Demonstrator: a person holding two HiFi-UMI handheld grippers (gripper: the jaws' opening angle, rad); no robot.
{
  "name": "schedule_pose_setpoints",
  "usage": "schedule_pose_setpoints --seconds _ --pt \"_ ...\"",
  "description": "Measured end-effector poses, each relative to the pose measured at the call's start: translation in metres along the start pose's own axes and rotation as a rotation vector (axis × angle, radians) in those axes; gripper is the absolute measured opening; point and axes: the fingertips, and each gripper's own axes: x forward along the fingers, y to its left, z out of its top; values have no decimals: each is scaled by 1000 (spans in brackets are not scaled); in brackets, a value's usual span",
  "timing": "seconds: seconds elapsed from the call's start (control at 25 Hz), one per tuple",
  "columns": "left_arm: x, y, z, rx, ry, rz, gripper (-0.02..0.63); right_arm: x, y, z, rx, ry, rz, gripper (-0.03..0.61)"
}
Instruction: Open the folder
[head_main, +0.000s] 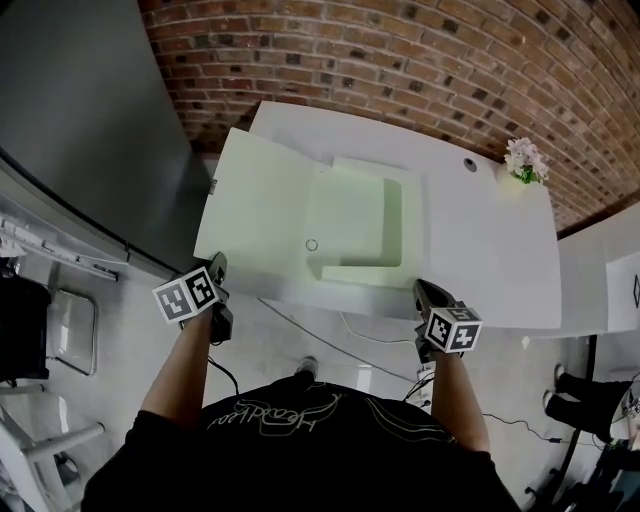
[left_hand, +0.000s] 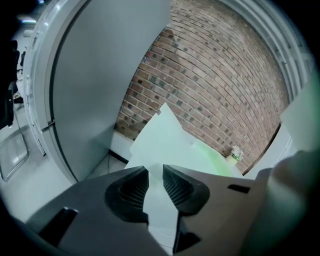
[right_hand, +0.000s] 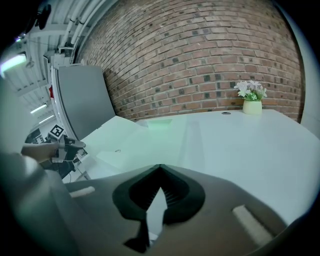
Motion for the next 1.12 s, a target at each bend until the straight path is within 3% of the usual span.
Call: schedule_pose_setpoints --seconds 0.36,0.6,0.88,1.12 --pt "3 4 0 -60 23 0 81 -2 0 3 28 31 6 2" --pt "-8 -5 8 -25 -1 -39 91 -3 5 2 49 6 28 3" --pt "-37 -51 22 5 -71 -176 91 -32 20 14 48 -66 55 3" --pt "-79 -99 8 75 -91 -270 89 -88 55 6 69 -144 151 3"
